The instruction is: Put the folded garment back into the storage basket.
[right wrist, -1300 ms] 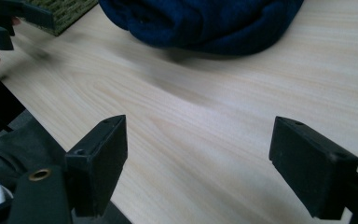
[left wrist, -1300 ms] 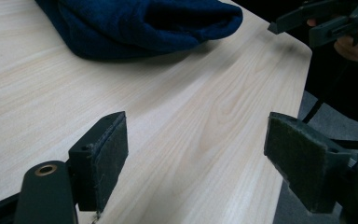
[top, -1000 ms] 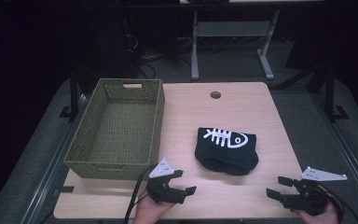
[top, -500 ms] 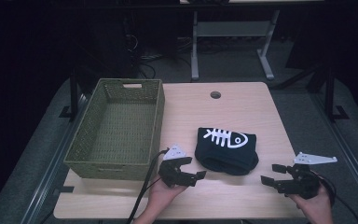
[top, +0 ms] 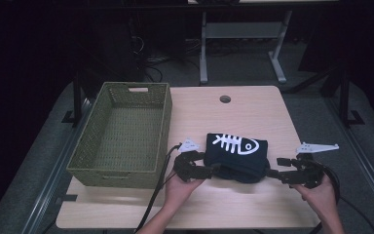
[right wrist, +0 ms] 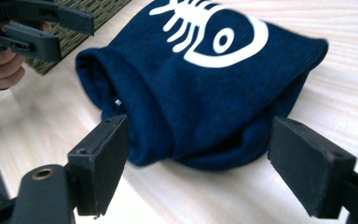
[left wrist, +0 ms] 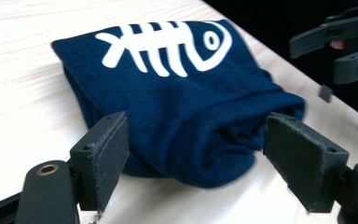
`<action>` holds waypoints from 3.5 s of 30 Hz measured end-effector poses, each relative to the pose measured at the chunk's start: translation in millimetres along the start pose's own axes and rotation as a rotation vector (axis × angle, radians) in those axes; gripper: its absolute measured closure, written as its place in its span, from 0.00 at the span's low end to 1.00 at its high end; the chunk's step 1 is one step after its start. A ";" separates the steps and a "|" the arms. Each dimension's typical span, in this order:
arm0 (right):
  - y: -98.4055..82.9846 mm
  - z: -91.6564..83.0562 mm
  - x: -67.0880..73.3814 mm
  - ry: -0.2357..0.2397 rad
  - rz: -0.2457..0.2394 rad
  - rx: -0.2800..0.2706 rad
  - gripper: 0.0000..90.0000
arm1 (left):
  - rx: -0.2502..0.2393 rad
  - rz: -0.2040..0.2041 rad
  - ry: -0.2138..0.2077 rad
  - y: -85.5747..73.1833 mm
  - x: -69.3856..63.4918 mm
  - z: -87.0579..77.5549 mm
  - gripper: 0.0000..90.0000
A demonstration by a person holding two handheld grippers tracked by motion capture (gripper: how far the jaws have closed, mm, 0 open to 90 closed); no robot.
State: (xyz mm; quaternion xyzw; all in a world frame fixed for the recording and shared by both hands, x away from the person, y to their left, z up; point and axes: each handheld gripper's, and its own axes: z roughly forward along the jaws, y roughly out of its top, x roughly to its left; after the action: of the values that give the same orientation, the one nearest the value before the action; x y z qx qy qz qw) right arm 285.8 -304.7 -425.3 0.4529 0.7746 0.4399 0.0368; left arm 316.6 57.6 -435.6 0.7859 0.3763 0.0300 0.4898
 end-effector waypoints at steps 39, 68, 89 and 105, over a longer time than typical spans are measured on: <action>16.0 69.1 -33.8 -0.099 0.159 0.098 0.64 | 0.104 -0.155 0.013 2.4 39.2 55.2 0.56; 18.4 28.7 -20.2 0.056 0.224 0.012 0.79 | 0.036 -0.212 -0.114 8.4 19.5 32.1 0.79; 37.2 -6.8 -1.4 0.118 0.237 -0.047 0.80 | -0.013 -0.155 -0.141 37.6 -3.9 0.7 0.80; 51.9 -16.2 9.3 0.139 0.216 -0.067 0.80 | -0.030 -0.125 -0.149 56.6 -4.5 -16.7 0.80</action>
State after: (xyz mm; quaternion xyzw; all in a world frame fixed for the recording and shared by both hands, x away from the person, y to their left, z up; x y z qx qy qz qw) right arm 307.6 -297.8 -375.1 0.5007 0.7069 0.4971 -0.0494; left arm 338.3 53.9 -380.6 0.7534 0.3868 -0.0534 0.5290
